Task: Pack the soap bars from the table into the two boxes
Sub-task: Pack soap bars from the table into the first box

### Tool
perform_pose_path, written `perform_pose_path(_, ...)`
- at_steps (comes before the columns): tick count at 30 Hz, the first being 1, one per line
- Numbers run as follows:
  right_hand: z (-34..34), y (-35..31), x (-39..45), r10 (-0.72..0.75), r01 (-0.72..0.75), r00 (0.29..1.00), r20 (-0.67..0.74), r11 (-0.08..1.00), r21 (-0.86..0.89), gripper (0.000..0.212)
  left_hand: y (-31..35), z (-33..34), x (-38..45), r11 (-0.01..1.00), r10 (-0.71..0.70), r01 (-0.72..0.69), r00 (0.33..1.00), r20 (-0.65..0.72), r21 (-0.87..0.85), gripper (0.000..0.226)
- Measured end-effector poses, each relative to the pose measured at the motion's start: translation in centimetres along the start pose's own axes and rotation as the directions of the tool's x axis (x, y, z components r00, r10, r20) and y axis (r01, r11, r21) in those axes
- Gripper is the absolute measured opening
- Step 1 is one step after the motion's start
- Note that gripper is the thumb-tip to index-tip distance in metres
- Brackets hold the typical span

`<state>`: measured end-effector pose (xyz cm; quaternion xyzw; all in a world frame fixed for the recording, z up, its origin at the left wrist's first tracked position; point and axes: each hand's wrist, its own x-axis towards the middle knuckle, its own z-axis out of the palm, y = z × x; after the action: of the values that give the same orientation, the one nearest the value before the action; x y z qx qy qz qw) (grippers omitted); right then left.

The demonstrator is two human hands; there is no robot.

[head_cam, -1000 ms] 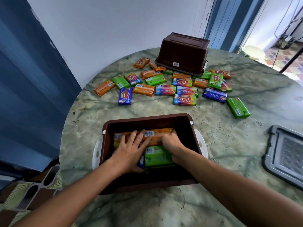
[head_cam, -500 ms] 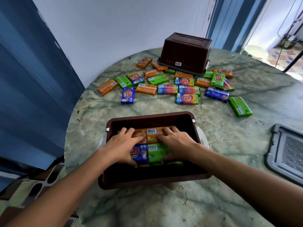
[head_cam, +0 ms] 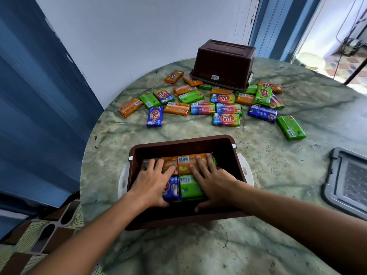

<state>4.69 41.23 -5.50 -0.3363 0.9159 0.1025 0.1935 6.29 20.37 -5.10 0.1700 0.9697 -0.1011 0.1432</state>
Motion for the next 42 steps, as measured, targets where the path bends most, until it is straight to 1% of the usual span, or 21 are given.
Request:
perform_pose_path(2, 0.4, -0.2, 0.3, 0.001, -0.002, 1.0, -0.031, 0.999, -0.038, 0.113, -0.2, -0.3, 0.2, 0.999, 0.005, -0.005, 1.0, -0.018, -0.042, 0.112)
perform_pose_path(5, -0.4, 0.3, 0.3, -0.026, 0.026, 0.998, -0.051, 1.0, -0.011, 0.101, -1.1, -0.9, 0.4, 0.995, 0.017, -0.017, 1.0, 0.004, -0.095, 0.111)
perform_pose_path(8, -1.2, 0.8, 0.0, -0.043, 0.044, 0.998, -0.046, 0.999, 0.012, 0.095, -1.4, -0.9, 0.2, 0.992, 0.01, -0.008, 1.0, 0.018, -0.123, 0.113)
perform_pose_path(10, -0.9, 0.7, 0.1, -0.031, 0.032, 0.997, -0.067, 0.999, 0.01, 0.097, -0.6, -0.5, 0.1, 0.997, -0.006, 0.009, 0.999, 0.045, -0.075, 0.119)
perform_pose_path(12, -0.4, 0.2, 0.2, 0.004, -0.005, 0.997, -0.077, 1.0, -0.007, 0.106, 0.4, 0.0, 0.1, 1.0, -0.029, 0.028, 0.998, 0.063, 0.013, 0.124)
perform_pose_path(14, 0.3, -0.4, 0.7, 0.056, -0.058, 0.995, -0.085, 0.998, -0.031, 0.113, 0.8, 0.3, 0.2, 0.998, -0.049, 0.047, 0.998, 0.044, 0.046, 0.125)
perform_pose_path(15, 0.4, -0.6, 1.0, 0.092, -0.097, 0.993, -0.076, 0.994, -0.059, 0.105, 0.7, 0.4, 0.2, 0.998, -0.047, 0.045, 0.999, 0.027, 0.043, 0.124)
perform_pose_path(17, 0.9, -0.7, 1.4, 0.138, -0.153, 0.982, -0.129, 0.982, -0.115, 0.072, 0.4, 0.3, 0.1, 0.999, -0.03, 0.03, 1.0, 0.004, 0.033, 0.123)
perform_pose_path(18, 0.7, -0.8, 1.6, 0.15, -0.167, 0.979, -0.138, 0.979, -0.116, 0.065, 0.2, 0.3, 0.1, 0.999, -0.023, 0.023, 1.0, 0.001, 0.028, 0.123)
perform_pose_path(19, 0.4, -0.9, 1.6, 0.151, -0.157, 0.987, -0.064, 0.981, -0.111, 0.071, 0.1, 0.2, 0.0, 1.0, -0.02, 0.02, 1.0, 0.002, 0.02, 0.122)
perform_pose_path(20, 0.0, -1.0, 1.6, 0.141, -0.142, 0.99, -0.022, 0.983, -0.113, 0.085, 0.0, 0.1, 0.0, 1.0, -0.02, 0.02, 1.0, 0.003, 0.007, 0.122)
perform_pose_path(22, -0.1, -0.7, 1.5, 0.069, -0.075, 0.996, -0.062, 0.992, -0.099, 0.107, -0.2, -0.2, 0.1, 0.999, -0.016, 0.016, 1.0, 0.003, -0.032, 0.12)
perform_pose_path(24, -0.2, -0.5, 1.0, 0.061, -0.069, 0.991, -0.117, 0.996, -0.063, 0.112, -0.1, -0.4, 0.1, 0.998, -0.025, 0.025, 1.0, 0.015, -0.049, 0.12)
perform_pose_path(25, -0.2, -0.7, 1.0, 0.078, -0.084, 0.99, -0.113, 0.995, -0.045, 0.111, 0.2, -0.4, 0.1, 0.999, -0.034, 0.035, 0.999, 0.03, -0.031, 0.122)
perform_pose_path(27, -0.4, -1.1, 1.0, 0.136, -0.139, 0.989, -0.053, 0.988, -0.068, 0.098, 1.3, -0.1, 0.1, 0.997, -0.053, 0.05, 0.997, 0.064, 0.053, 0.126)
perform_pose_path(30, 1.0, -0.9, 1.7, 0.155, -0.175, 0.98, -0.128, 0.972, -0.159, 0.064, 2.7, 0.7, 0.1, 0.986, -0.072, 0.063, 0.996, 0.053, 0.154, 0.126)
perform_pose_path(32, 1.3, -1.0, 2.0, 0.11, -0.144, 0.977, -0.182, 0.971, -0.19, 0.047, 2.9, 0.8, 0.1, 0.985, -0.063, 0.057, 0.997, 0.032, 0.166, 0.122)
perform_pose_path(34, 2.0, -1.4, 2.6, 0.009, -0.068, 0.97, -0.241, 0.969, -0.238, 0.05, 2.9, 0.9, 0.1, 0.986, -0.051, 0.045, 0.998, 0.034, 0.159, 0.117)
perform_pose_path(37, 3.1, -1.8, 3.3, -0.066, -0.014, 0.956, -0.286, 0.963, -0.268, 0.054, 3.0, 1.1, 0.3, 0.989, -0.048, 0.043, 0.998, 0.033, 0.144, 0.106)
perform_pose_path(40, 3.7, -1.8, 3.6, -0.095, 0.019, 0.947, -0.308, 0.97, -0.242, 0.059, 3.0, 1.5, 0.6, 0.992, -0.032, 0.029, 0.999, 0.023, 0.123, 0.094)
perform_pose_path(42, 3.7, -1.7, 3.6, -0.108, 0.038, 0.946, -0.306, 0.973, -0.226, 0.061, 2.9, 1.6, 0.7, 0.992, -0.011, 0.008, 1.0, 0.026, 0.124, 0.096)
